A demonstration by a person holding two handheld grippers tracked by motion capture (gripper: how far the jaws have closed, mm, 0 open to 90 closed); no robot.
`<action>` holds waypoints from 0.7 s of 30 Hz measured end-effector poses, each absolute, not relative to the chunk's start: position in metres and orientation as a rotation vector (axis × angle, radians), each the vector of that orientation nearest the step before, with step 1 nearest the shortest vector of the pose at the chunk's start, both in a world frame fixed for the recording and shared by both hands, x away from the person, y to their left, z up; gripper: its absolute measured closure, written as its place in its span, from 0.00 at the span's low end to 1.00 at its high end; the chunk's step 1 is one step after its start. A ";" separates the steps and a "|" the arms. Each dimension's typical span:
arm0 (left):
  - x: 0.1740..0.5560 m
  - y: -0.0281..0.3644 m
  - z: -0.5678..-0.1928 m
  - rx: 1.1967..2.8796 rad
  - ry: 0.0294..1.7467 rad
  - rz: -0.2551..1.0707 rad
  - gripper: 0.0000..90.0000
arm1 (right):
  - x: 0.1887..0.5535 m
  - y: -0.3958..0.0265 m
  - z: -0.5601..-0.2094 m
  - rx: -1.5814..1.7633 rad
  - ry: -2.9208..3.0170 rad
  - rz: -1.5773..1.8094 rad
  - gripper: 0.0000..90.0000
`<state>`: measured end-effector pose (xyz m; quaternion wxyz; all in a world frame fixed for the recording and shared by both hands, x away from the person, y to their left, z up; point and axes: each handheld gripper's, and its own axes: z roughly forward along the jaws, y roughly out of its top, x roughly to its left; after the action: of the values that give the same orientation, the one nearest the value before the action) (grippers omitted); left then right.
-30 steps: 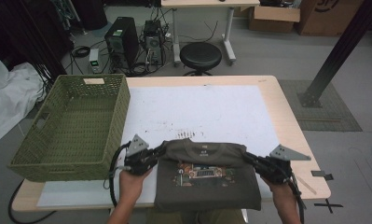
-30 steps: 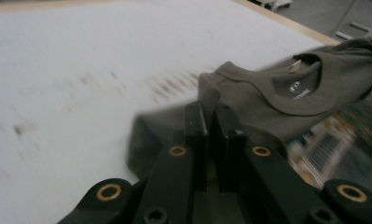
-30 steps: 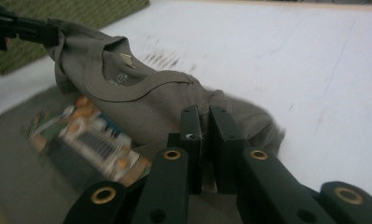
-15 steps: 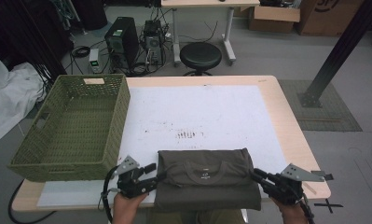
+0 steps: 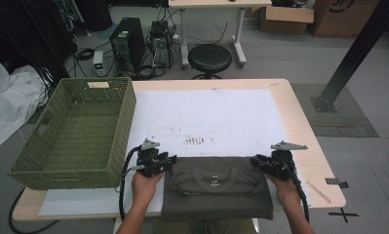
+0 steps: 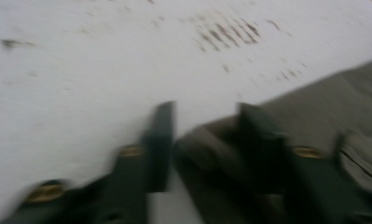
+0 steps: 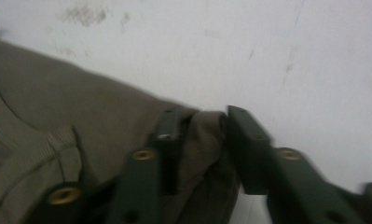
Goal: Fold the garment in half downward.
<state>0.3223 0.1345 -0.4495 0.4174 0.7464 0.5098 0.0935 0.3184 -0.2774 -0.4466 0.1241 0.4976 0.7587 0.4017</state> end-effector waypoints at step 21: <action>0.394 0.154 -0.424 1.695 1.344 0.383 0.91 | 0.413 -0.247 -0.430 1.465 2.064 1.204 0.92</action>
<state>0.3941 0.1543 -0.4243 0.4550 0.6870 0.5449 0.1551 0.4134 -0.2469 -0.4302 0.1686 0.5152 0.7258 0.4235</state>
